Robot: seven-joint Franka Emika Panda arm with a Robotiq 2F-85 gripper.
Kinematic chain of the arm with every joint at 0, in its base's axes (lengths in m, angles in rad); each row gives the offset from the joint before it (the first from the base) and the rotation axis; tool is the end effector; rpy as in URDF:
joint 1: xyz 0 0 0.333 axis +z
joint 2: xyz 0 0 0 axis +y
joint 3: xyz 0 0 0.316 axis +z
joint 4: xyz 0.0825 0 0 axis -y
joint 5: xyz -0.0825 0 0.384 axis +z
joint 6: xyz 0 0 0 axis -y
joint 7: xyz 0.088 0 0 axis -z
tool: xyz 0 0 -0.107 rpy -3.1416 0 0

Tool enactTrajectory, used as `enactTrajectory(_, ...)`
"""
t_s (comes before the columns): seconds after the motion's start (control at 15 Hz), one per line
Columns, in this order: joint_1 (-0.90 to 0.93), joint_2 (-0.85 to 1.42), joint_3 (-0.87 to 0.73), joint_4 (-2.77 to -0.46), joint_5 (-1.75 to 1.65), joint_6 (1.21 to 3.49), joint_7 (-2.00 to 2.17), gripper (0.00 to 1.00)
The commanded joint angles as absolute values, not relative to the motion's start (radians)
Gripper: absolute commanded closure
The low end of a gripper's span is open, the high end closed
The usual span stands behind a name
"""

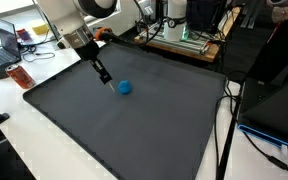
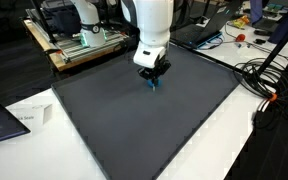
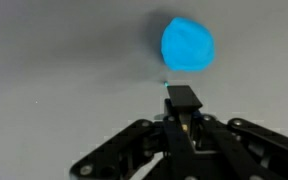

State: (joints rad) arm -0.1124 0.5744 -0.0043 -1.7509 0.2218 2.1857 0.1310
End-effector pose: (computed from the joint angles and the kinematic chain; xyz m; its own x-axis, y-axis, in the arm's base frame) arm 0.6467 -0.0675 0.2330 0.9167 -0.3622 -0.1685 -0.3857 -0.9124 -0.1372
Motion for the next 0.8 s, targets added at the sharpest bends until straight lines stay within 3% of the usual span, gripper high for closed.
enactTrajectory(0.0, -0.169, 0.582, 0.010, -1.743, 0.318, 2.165, 0.062, 0.97)
enactTrajectory(0.73, -0.357, 0.629, 0.028, -1.724, 0.586, 2.042, -0.187, 0.97)
